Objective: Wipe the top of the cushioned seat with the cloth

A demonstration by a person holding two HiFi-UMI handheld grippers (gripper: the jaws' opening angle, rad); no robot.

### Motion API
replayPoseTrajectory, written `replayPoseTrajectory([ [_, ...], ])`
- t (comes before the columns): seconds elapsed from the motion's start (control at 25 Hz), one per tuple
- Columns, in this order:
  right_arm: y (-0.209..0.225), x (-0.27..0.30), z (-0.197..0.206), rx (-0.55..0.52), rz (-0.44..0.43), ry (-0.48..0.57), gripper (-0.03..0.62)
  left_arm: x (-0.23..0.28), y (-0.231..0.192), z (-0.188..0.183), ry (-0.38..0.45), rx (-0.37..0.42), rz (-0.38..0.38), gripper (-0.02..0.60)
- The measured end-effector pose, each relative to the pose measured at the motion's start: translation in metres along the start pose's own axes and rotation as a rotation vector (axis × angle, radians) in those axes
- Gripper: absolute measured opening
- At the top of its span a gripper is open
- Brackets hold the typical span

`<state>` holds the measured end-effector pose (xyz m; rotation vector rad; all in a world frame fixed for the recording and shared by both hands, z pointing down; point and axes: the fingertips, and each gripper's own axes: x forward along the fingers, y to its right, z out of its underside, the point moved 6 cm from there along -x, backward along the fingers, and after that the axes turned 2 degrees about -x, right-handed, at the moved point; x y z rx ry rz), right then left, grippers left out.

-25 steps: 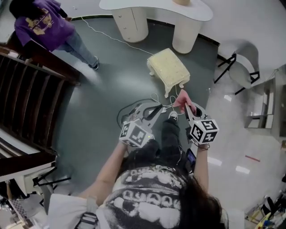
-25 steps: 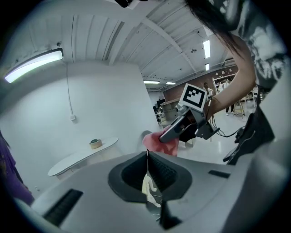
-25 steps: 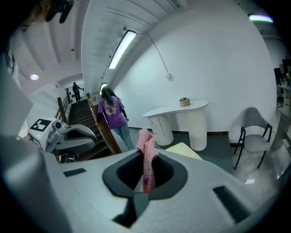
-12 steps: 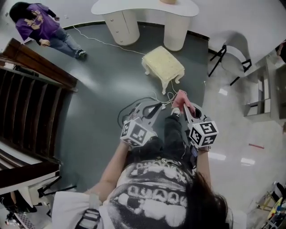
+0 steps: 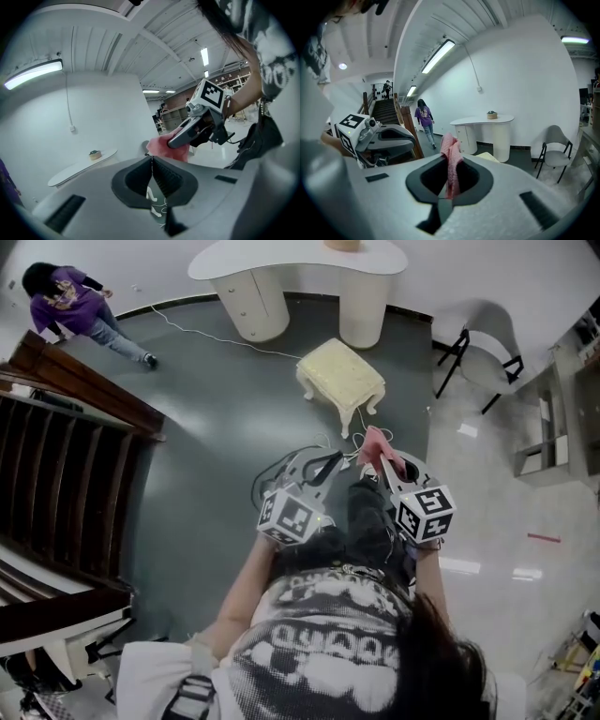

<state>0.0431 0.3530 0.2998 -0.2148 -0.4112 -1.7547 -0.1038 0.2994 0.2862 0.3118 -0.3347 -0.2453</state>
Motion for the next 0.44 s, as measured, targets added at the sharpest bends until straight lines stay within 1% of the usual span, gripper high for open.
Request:
replayPoseTrajectory([
  [0.44,0.0014,-0.0057,0.0033,-0.001,0.012,-0.012,0.008,0.0049,0.003,-0.0001,0.007,-0.008,0.02,0.008],
])
